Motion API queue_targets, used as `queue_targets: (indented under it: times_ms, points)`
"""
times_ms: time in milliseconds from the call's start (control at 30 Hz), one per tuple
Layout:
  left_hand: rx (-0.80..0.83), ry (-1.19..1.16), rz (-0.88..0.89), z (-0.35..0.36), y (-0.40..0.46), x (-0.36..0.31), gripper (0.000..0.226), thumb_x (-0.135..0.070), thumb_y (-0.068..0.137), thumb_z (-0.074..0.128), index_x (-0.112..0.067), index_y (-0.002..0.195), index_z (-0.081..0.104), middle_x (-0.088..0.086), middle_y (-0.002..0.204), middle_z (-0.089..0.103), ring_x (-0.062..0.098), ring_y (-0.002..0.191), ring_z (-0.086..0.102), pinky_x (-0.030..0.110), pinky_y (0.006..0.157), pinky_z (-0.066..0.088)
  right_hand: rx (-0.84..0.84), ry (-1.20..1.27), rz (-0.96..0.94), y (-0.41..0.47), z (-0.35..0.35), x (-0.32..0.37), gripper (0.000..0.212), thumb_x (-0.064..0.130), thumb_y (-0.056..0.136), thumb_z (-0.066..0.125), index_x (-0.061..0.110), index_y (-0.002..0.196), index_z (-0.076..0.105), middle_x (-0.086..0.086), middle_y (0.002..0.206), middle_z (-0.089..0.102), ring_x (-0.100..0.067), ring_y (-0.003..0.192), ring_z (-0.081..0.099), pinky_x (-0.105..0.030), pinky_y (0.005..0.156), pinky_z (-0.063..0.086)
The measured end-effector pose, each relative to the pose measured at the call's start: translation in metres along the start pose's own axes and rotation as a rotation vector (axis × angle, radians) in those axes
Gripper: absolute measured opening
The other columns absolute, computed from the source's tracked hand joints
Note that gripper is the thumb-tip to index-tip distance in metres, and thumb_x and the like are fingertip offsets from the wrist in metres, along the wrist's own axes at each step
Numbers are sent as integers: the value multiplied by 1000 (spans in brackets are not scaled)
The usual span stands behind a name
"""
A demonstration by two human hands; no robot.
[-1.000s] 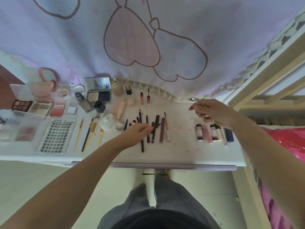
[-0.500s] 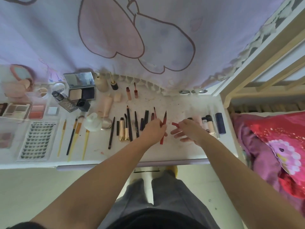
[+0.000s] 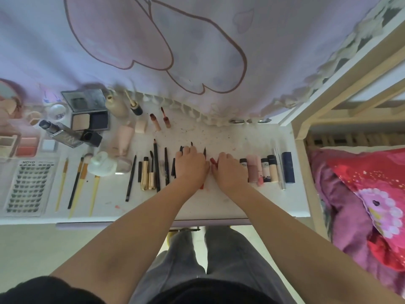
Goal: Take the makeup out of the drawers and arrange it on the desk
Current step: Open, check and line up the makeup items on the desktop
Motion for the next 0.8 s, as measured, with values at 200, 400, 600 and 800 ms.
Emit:
queue_targets:
  times_ms: [200,400,600,800]
  points:
    - [-63,38,61,-2,-3,12,37,-38,98,33,-16,106,62,7,115,55,27,108,44,36,85,31,-7,-36,-60,2,0,9,38,41,99,33,8,103,53,-9,101,60,-29,90,61,-32,61,35]
    - [-186,-96,225,-18,-9,-23,34,-35,98,33,-12,110,54,6,110,59,26,104,49,37,83,33,-7,71,-57,17,-53,-41,22,25,96,41,10,100,56,-9,95,62,-26,84,56,-31,67,39]
    - [-6,-105,230,-1,-16,-84,46,-45,97,28,-11,114,55,7,111,57,26,105,48,38,85,34,146,-162,-142,34,-65,-79,30,23,95,40,21,112,64,-6,112,58,-26,103,52,-35,85,44]
    - [14,-164,82,5,-9,-87,49,-48,94,31,-11,109,58,8,110,58,26,105,48,37,86,33,148,-192,-236,41,-55,-80,30,26,95,38,18,104,66,-6,104,56,-24,96,48,-34,75,30]
Point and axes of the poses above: each hand's wrist, its own y-axis towards the middle knuckle, its own z-axis out of the palm, x = y × z, the point moved 1 cm from there along y, towards the middle knuckle
